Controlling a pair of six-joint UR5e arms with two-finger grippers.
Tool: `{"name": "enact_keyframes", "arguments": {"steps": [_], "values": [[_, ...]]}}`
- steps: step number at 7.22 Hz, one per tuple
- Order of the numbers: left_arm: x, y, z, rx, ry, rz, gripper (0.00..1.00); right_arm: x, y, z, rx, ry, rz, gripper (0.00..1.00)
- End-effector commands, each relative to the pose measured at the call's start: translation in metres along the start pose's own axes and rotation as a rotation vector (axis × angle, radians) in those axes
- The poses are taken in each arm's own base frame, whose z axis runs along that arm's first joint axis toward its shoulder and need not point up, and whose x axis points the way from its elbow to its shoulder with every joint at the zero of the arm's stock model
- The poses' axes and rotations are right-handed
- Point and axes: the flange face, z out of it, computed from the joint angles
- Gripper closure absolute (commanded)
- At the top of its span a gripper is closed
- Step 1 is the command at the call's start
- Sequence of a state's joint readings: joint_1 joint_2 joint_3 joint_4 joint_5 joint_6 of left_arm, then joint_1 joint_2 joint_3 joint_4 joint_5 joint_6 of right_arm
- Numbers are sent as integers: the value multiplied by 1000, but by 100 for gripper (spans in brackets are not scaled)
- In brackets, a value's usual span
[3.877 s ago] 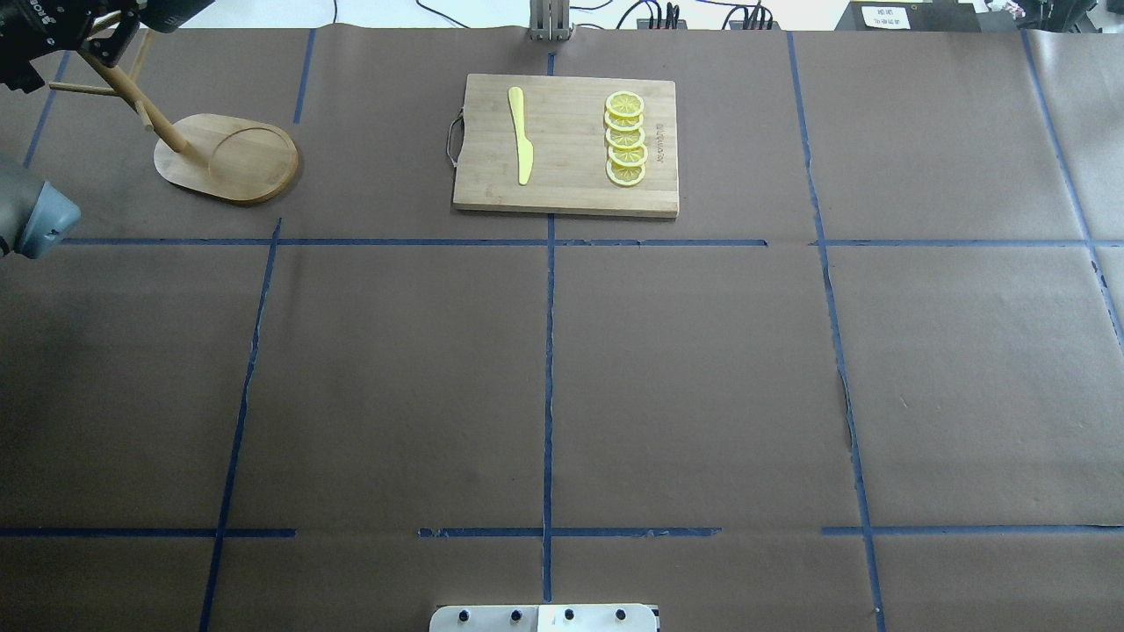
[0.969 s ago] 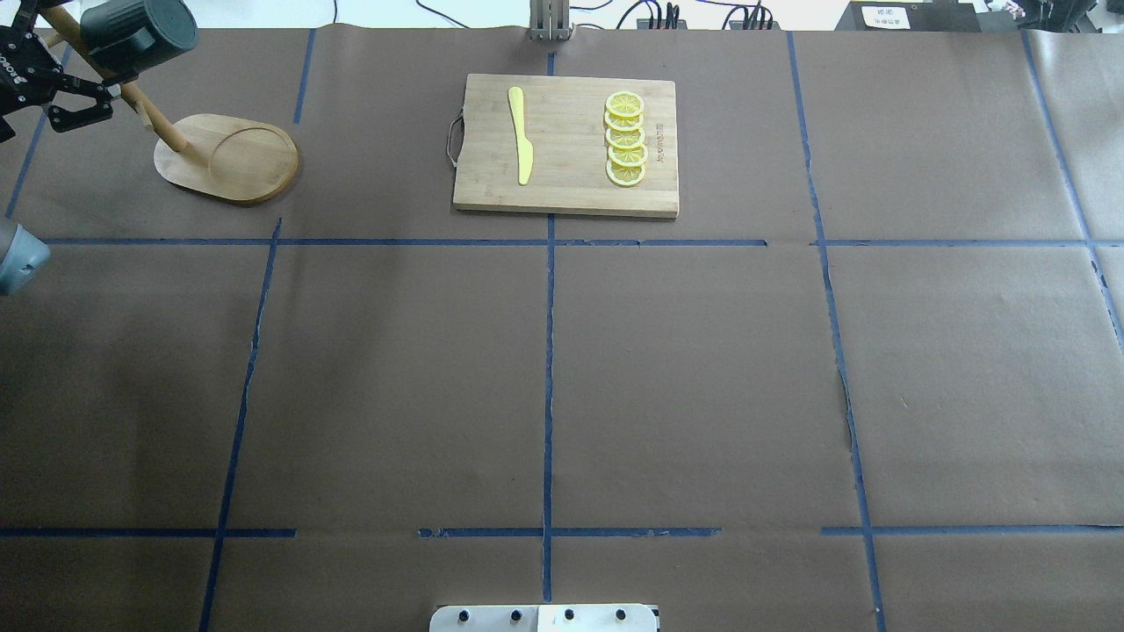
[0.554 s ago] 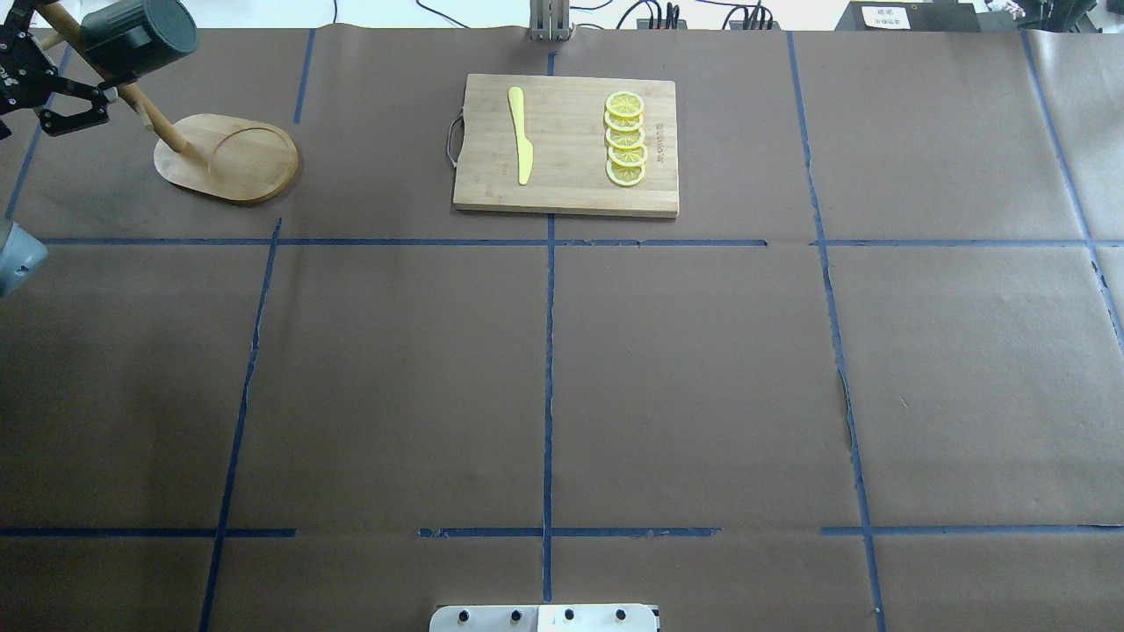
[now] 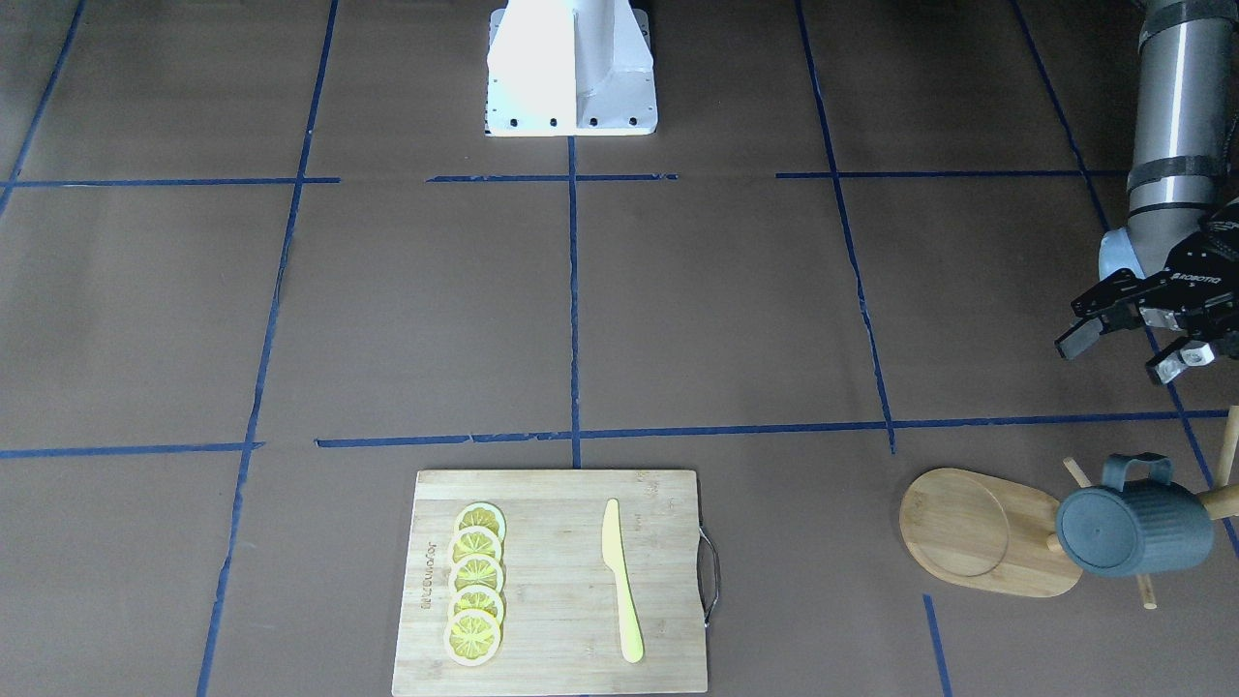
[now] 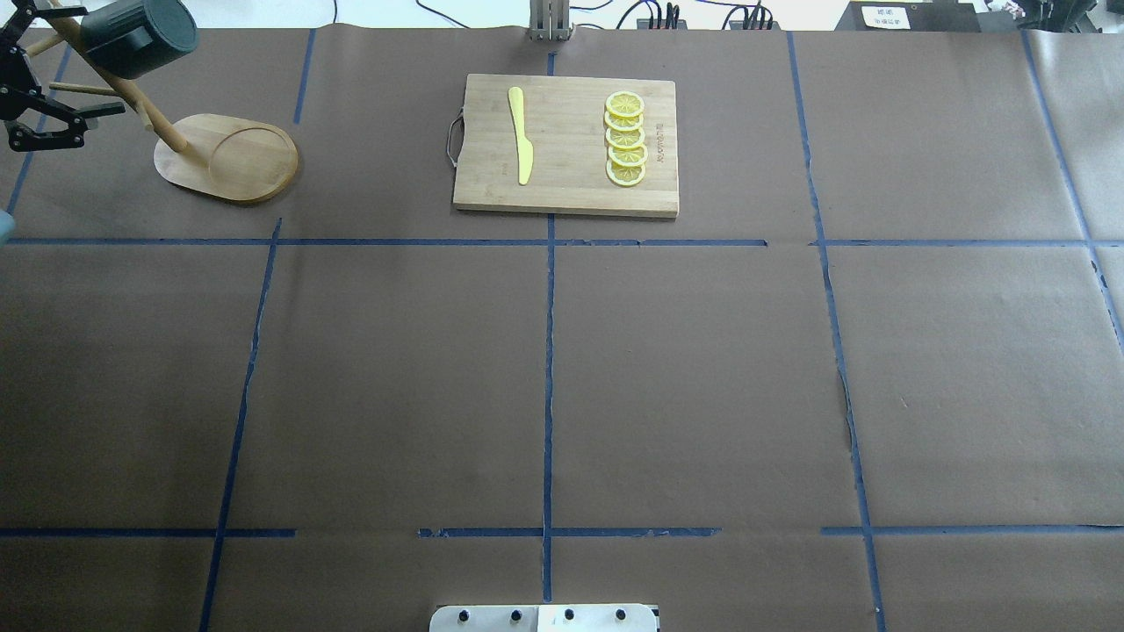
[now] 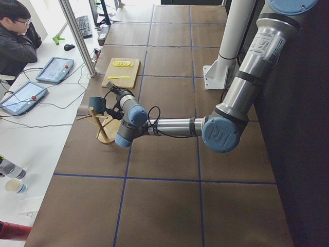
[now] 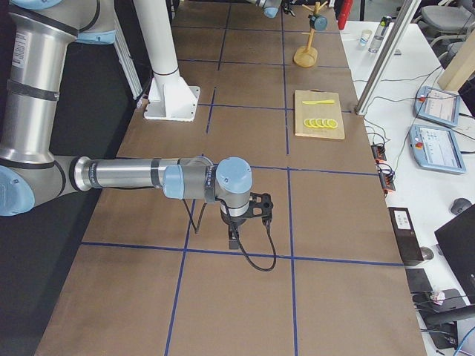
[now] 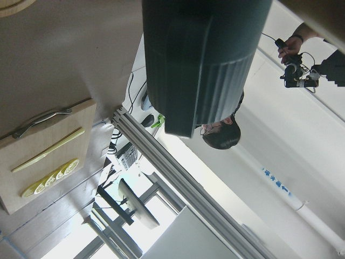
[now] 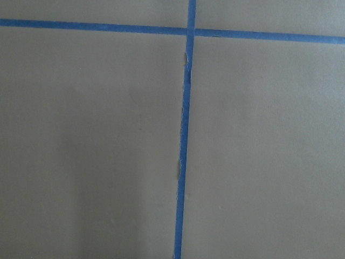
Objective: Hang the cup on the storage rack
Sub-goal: 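Open the left gripper and pull it back from the hanging mug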
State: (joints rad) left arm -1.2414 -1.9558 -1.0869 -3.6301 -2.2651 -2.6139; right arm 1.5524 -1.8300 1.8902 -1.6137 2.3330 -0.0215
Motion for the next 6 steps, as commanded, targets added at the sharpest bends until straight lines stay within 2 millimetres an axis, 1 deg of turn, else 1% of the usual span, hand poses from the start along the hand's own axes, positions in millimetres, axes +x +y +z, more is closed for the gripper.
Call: {"name": "enact_keyframes", "arguments": {"steps": [1,2,3,5,6], "values": [[16,-17,-21,10,-204,351,0,0,0,0,0,0,0,0],[16,-23,-19,12,-248,466,0,1,0,1,-3,0,2,0],[11,-28,-16,14,-284,578,0,1,0,2,-4,0,1,0],[-16,-54,-32,30,-401,788,0,1,0,3,-8,0,3,0],[-25,-66,-37,27,-462,875,0,2,0,4,-9,0,4,0]]}}
